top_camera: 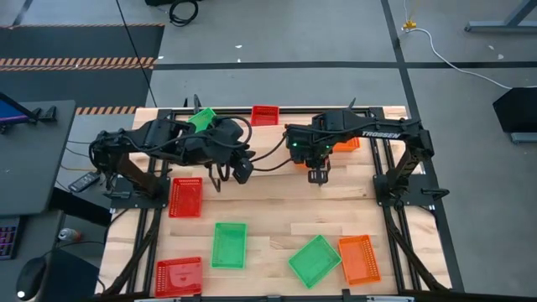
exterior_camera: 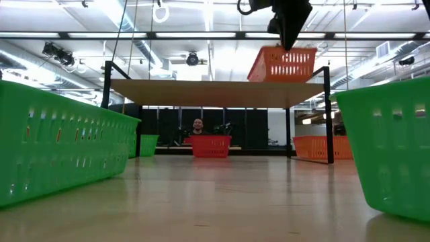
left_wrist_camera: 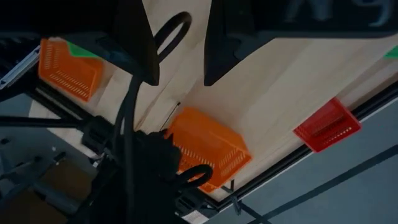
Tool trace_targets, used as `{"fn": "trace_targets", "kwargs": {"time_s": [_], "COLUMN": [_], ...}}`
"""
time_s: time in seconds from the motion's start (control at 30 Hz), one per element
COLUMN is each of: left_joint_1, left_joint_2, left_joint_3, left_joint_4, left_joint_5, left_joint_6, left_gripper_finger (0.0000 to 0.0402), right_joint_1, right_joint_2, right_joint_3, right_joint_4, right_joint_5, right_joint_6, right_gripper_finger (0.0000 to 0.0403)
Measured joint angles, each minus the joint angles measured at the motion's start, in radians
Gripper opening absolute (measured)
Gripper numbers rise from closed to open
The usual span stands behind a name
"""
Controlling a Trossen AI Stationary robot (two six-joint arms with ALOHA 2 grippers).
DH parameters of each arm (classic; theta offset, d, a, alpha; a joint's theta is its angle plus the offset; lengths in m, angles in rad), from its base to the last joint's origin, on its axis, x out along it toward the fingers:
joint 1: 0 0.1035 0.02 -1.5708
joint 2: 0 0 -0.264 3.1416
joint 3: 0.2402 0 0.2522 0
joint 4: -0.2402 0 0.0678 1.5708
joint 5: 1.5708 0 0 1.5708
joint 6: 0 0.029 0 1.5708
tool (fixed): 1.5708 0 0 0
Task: Stack baskets on shelf by color
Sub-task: Put the middle orange bin into the shelf, then put the middle red bin into the shelf
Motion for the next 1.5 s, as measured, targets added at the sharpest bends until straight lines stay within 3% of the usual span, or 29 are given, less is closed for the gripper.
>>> {"fn": "trace_targets", "kwargs": {"time_s": [0.13,0.37,0.6,1.03,1.5], "left_joint_1": [0.000,-0.011,-0.045,-0.094,-0.256], "left_joint_2": [-0.004,-0.004,-0.024,-0.069,-0.419], "left_joint_3": [0.000,0.000,-0.048,-0.170,-0.620], "left_joint_4": [-0.089,-0.356,-0.350,-0.346,-0.349], "left_joint_5": [0.049,0.220,0.398,0.417,0.461], "left_joint_6": [0.015,0.057,0.131,0.139,-0.087], "left_gripper_finger": [0.0133,0.0133,0.0133,0.0167,0.0170], "right_joint_1": [0.000,0.000,0.000,0.027,0.029], "right_joint_2": [0.000,-0.044,-0.147,-0.331,-0.394], "right_joint_3": [0.000,0.000,0.000,0.000,0.000], "right_joint_4": [0.002,0.014,0.029,0.036,-0.019], "right_joint_5": [-0.034,-0.059,-0.059,-0.011,0.013], "right_joint_6": [0.024,0.074,0.183,0.383,0.491], "right_gripper_finger": [0.0092,0.0146,0.0183,0.0191,0.0191]}}
